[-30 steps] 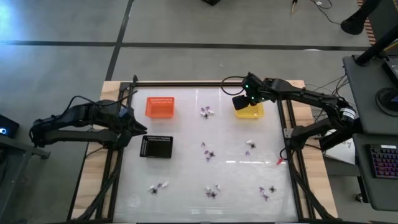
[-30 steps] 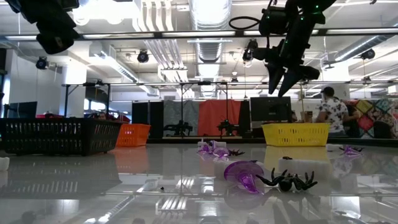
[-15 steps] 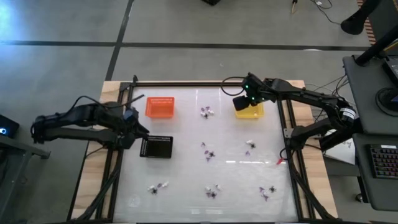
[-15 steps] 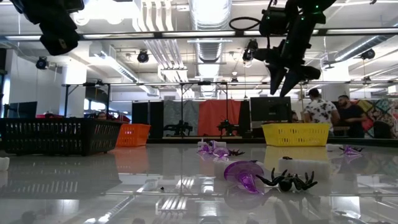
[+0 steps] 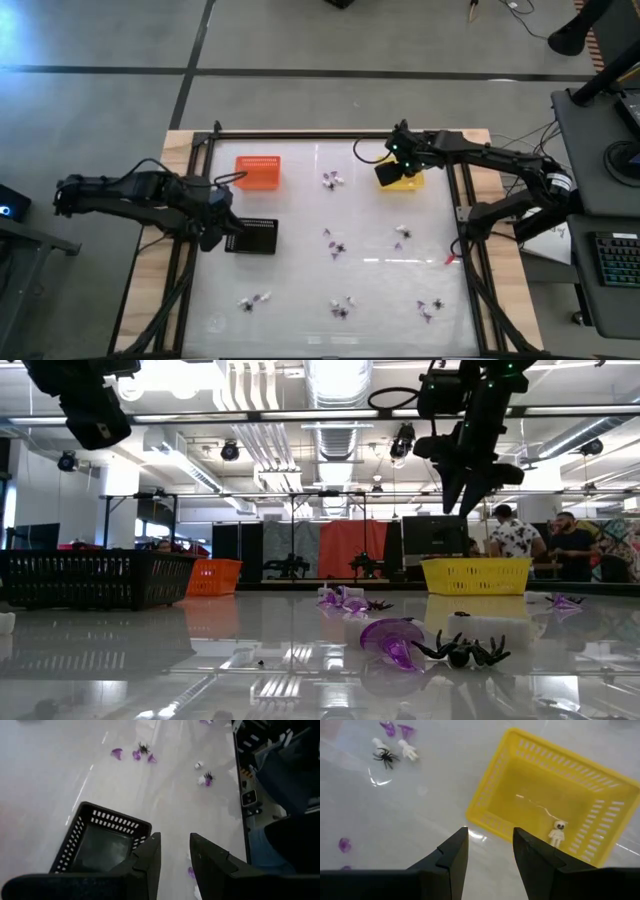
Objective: Sort Halloween decoration
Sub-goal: Put the violet witch hat toy into the orange bin
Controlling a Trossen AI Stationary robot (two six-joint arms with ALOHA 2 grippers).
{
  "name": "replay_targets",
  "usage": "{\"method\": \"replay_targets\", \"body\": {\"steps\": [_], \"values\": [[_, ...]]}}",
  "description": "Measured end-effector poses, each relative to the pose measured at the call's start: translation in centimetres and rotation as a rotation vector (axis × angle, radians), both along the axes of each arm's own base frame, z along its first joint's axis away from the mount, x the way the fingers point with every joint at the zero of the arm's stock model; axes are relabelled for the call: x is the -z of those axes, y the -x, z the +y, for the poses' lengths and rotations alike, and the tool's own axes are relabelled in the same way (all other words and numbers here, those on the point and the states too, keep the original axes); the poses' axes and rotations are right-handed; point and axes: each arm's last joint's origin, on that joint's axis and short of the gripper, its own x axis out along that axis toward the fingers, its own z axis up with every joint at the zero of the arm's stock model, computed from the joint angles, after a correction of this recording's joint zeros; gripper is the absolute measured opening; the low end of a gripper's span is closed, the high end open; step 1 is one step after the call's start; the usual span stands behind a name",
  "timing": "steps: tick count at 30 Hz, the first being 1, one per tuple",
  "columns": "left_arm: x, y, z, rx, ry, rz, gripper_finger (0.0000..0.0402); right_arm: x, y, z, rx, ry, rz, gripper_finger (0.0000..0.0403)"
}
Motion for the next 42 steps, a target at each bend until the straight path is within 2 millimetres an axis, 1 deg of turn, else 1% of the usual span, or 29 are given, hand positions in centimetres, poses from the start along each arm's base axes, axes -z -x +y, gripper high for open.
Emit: {"method": "replay_targets", "body": {"steps": [8, 13, 19, 23, 27, 33, 42], "values": [[1.1, -0.5, -0.9, 0.046, 0.009, 0.049, 0.0086, 0.0, -0.7, 1.3, -0.019, -0.012, -0.009, 0.0151], [2.4, -1.0, -1.3, 0.048, 0.037, 0.038, 0.0086, 0.0, -1.0, 2.0, -0.031, -0.018, -0.013, 0.0156], [3.8, -1.2, -1.8, 0.044, 0.077, 0.035, 0.0086, 0.0, -1.1, 2.4, -0.037, -0.020, -0.016, 0.0157], [4.3, -1.4, -1.9, 0.035, 0.082, 0.061, 0.0086, 0.0, -1.1, 2.4, -0.038, -0.020, -0.016, 0.0155], [4.5, -1.7, -1.9, 0.032, 0.081, 0.077, 0.0086, 0.0, -1.1, 2.4, -0.039, -0.019, -0.016, 0.0158], [4.2, -2.2, -2.0, 0.032, 0.082, 0.070, 0.0086, 0.0, -1.1, 2.4, -0.040, -0.021, -0.011, 0.0159], [4.2, -2.9, -2.4, 0.040, 0.092, 0.070, 0.0086, 0.3, -0.4, 2.7, -0.057, -0.046, 0.064, 0.0162]]}}
